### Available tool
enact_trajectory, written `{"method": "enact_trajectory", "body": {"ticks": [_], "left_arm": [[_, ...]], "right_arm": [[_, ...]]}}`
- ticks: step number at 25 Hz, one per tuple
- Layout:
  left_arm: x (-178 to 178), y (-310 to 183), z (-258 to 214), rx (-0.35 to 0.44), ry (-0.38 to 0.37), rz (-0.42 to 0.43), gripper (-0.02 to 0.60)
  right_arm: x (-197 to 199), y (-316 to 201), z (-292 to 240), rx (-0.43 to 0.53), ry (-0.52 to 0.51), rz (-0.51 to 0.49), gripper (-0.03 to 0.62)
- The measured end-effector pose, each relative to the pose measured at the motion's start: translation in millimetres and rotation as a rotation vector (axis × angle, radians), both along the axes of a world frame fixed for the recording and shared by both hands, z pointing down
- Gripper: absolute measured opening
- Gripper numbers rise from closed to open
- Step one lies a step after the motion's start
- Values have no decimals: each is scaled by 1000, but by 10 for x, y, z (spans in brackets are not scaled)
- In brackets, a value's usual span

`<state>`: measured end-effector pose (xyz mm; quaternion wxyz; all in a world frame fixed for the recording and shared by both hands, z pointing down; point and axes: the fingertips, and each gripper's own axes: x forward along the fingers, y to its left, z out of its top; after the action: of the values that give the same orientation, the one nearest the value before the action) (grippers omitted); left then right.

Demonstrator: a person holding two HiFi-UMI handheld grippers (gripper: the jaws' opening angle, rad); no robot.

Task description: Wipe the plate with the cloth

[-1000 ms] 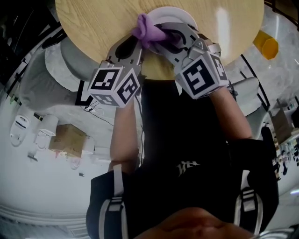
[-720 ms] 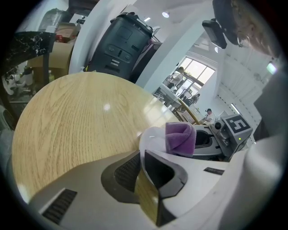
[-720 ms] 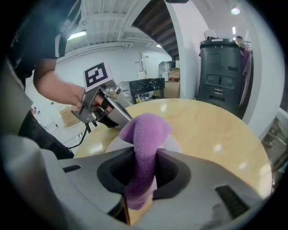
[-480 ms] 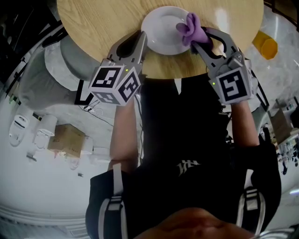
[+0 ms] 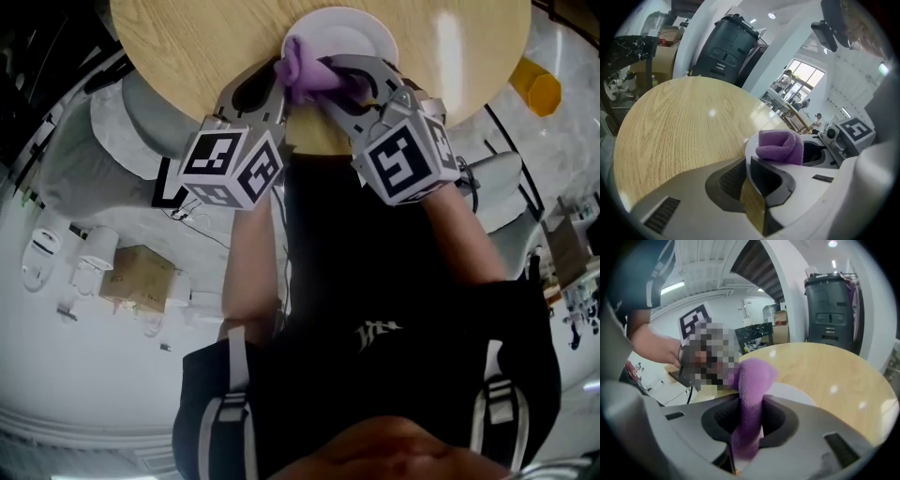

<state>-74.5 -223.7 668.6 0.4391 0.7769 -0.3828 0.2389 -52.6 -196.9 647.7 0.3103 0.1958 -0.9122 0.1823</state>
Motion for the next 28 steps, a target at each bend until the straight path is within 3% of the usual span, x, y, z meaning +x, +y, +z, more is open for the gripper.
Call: {"method": "enact_trajectory", "body": {"ticks": [14, 17, 23, 28], "left_arm": [[3, -1, -11, -3, -7, 17, 34], [14, -4, -10, -4, -11, 14, 34], [-8, 4, -16, -2, -15, 9, 34], [4, -14, -14, 0, -11, 12, 34]], "right_arm": [[1056, 3, -9, 12, 162, 84, 92], [943, 13, -109, 18, 150, 67, 92], [79, 212, -192, -56, -51, 25, 91], [7, 154, -36, -11, -14, -16, 92]]}}
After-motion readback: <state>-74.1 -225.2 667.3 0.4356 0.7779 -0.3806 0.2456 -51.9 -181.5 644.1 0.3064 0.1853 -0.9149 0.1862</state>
